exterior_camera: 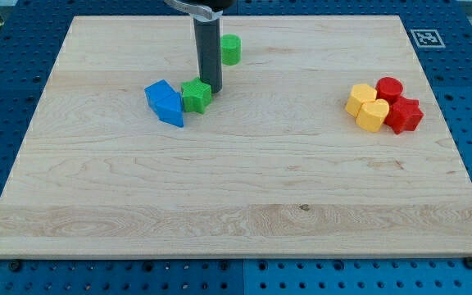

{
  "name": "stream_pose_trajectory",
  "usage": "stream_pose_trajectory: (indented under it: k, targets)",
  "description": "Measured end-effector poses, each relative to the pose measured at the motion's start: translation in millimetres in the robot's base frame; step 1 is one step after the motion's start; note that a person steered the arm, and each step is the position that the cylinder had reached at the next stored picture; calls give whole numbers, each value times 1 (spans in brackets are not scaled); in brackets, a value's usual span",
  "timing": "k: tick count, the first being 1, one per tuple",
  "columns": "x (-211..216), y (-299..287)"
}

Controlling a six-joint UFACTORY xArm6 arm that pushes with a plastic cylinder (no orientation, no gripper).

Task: Push the green circle close to the green star

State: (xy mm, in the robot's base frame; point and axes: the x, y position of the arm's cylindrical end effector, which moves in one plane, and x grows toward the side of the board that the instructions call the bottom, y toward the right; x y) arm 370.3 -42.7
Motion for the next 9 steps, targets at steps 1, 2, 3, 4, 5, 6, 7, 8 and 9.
stream_pose_trajectory:
  k: [1, 2, 3, 4, 5, 6, 7, 8, 9]
  targets:
    - [-27, 4]
    - [-74, -18]
    - [-147, -28]
    - [-156, 26]
    - [-110, 46]
    - [-70, 9]
    - [-49, -9]
    - [-48, -37]
    - [-48, -37]
